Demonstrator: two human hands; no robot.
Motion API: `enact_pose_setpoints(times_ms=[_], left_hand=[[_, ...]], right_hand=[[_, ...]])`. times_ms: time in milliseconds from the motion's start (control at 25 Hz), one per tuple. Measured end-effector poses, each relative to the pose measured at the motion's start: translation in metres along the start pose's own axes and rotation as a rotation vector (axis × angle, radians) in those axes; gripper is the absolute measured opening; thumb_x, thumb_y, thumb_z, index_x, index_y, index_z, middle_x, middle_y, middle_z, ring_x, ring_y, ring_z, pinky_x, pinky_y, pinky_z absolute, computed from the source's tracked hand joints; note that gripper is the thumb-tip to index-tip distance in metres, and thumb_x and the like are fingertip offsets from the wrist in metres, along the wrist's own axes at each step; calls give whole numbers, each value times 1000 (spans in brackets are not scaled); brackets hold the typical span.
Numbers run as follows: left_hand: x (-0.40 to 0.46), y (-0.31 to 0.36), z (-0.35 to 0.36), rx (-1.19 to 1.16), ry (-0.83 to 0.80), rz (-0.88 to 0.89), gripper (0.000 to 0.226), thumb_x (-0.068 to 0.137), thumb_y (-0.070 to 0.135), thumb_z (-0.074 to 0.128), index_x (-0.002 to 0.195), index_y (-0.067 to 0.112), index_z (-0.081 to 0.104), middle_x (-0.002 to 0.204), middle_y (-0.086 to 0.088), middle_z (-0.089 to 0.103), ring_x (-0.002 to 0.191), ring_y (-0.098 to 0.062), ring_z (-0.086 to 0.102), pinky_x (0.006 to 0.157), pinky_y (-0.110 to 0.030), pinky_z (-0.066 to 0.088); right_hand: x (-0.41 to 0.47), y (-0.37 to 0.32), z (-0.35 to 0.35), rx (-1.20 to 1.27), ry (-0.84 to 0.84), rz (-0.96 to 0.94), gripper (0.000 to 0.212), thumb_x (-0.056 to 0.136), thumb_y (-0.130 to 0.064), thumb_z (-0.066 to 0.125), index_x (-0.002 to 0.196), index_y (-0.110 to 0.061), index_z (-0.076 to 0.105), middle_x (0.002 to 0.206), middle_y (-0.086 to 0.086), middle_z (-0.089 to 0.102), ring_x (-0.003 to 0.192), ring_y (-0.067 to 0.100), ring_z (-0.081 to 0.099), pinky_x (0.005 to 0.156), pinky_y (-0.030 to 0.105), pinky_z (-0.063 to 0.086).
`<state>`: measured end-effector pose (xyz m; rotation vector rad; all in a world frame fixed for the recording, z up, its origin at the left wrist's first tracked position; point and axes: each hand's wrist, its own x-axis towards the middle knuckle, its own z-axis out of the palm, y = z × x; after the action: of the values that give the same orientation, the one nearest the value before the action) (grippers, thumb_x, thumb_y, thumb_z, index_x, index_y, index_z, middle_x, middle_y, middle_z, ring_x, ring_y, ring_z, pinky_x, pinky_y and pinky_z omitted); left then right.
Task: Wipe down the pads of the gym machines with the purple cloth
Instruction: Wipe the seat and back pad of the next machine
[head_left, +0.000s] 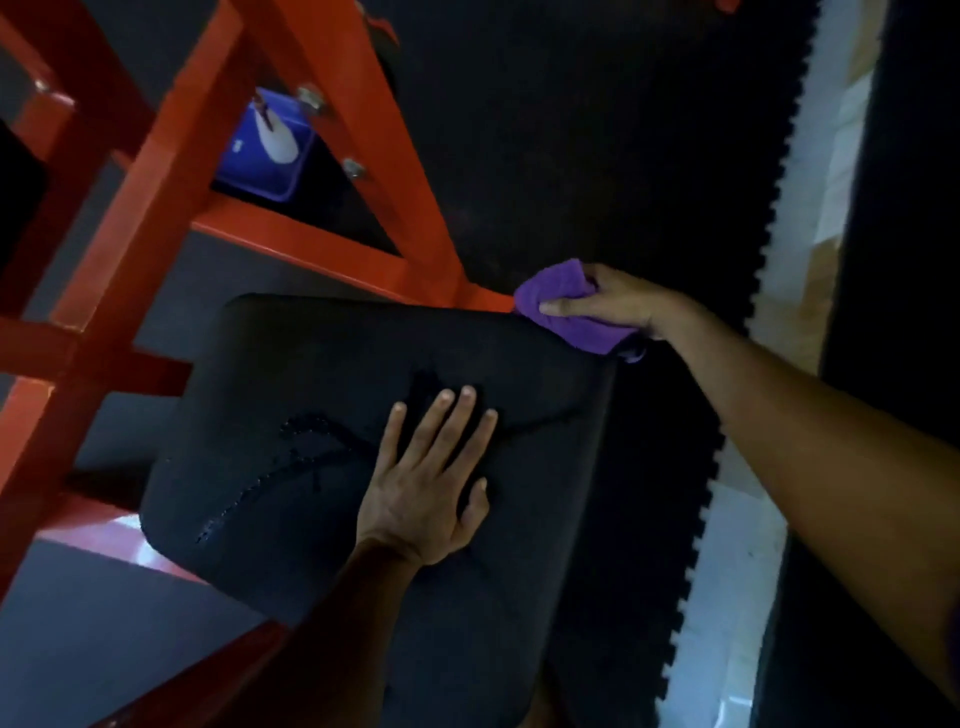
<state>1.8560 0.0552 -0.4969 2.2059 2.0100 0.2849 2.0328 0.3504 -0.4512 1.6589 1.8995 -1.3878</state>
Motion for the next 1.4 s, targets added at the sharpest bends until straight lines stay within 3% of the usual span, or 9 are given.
enact_pose_setpoints(times_ms=[120,240,400,600,720,960,1200,1320,1400], left_hand=[[1,-1,-1,-9,-7,-23,73,93,44,50,161,21,35,172,-5,20,158,-24,20,125,-62,16],[-2,-1,-3,-7,-19,-19,73,93,43,49,161,22,34,172,-4,19,159,-23,18,125,-61,16],[-1,-4,-3,-26,-19,-15,71,93,42,49,161,24,36,172,-2,19,159,-21,17,126,-59,16],[0,-3,-1,-31,-19,-13,73,93,42,50,162,24,33,172,-3,18,158,-22,18,126,-60,16],[-2,-3,0,-19,-31,-31,74,92,42,51,162,24,34,172,-3,19,158,-23,18,126,-60,15],[0,-2,-5,-10,-68,-23,75,91,43,49,162,25,32,172,-3,19,158,-23,18,126,-59,14],[0,-1,-3,-17,-51,-14,71,96,37,43,163,21,28,173,-3,17,159,-23,17,126,-58,16],[-1,-4,0,-5,-40,-38,70,96,36,41,163,20,30,172,-3,19,158,-23,20,126,-58,17],[-1,1,-2,-11,-79,-57,72,95,37,42,163,21,28,172,-3,18,158,-23,21,125,-58,17]], right_hand=[[27,-66,24,-178,-155,-155,69,74,-64,79,129,-27,60,125,-6,63,117,18,60,102,33,46],[36,-116,65,-204,-264,-234,81,78,-60,79,144,-25,49,132,-10,56,123,10,53,110,34,41],[37,-40,23,-144,-212,-189,103,49,-79,86,135,-30,59,129,-10,67,120,11,62,109,44,47],[-20,28,-29,43,-150,98,87,38,-66,91,113,-28,67,123,-3,69,121,20,62,110,45,46],[10,-22,9,12,-150,-75,99,47,-70,90,131,-27,61,128,-6,67,119,13,62,109,41,47],[29,-91,55,-143,-262,-345,83,73,-56,83,144,-29,50,137,-5,59,124,11,56,108,38,45],[-31,-1,-26,-106,-143,-45,90,64,-48,86,143,-26,50,130,-8,57,123,13,54,107,35,43],[-12,-49,14,-123,-170,-229,60,82,-38,81,135,-30,54,123,-11,59,108,4,58,99,22,44],[-6,-73,48,-225,-214,-389,63,85,-47,77,140,-27,53,129,-10,60,115,9,58,103,28,44]])
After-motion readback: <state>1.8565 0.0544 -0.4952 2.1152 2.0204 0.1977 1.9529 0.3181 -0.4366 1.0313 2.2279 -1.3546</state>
